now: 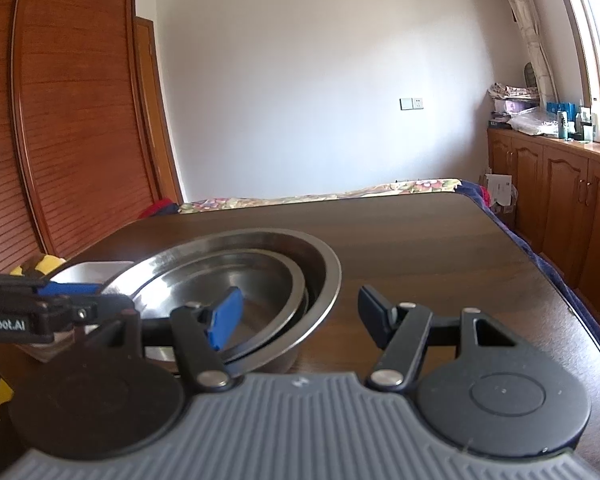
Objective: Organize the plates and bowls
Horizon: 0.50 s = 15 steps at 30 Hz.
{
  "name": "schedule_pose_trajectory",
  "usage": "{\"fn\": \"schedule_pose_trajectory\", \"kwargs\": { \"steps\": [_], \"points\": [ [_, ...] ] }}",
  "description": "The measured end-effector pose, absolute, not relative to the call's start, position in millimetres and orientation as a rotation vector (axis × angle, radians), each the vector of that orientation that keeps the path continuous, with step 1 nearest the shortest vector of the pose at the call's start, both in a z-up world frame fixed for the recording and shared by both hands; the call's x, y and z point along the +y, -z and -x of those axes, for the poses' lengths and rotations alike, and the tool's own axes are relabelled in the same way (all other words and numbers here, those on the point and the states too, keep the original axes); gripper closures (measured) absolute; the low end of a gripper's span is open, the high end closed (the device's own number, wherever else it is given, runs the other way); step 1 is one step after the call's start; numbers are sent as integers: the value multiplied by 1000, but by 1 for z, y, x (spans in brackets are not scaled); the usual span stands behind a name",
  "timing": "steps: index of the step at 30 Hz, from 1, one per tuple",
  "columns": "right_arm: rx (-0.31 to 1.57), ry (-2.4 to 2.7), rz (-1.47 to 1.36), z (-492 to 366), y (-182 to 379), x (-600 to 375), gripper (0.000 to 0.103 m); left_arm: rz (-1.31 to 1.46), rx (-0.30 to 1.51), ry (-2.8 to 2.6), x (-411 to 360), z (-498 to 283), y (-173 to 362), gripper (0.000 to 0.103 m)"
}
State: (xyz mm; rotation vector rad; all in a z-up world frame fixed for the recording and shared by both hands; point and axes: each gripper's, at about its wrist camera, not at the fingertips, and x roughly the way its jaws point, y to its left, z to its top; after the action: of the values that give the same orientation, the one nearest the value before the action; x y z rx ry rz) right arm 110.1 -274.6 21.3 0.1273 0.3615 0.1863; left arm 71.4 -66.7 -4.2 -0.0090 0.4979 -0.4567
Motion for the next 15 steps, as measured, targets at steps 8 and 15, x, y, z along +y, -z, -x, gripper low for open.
{"fn": "schedule_pose_trajectory", "kwargs": {
  "steps": [8,15],
  "points": [
    [356,-209,-154,-109,-17,-275,56,26,506,468,-66,-72,6,36],
    [324,-198,-186,-104,-15,-273,70,44,496,441,-61,-67,5,36]
  ]
}}
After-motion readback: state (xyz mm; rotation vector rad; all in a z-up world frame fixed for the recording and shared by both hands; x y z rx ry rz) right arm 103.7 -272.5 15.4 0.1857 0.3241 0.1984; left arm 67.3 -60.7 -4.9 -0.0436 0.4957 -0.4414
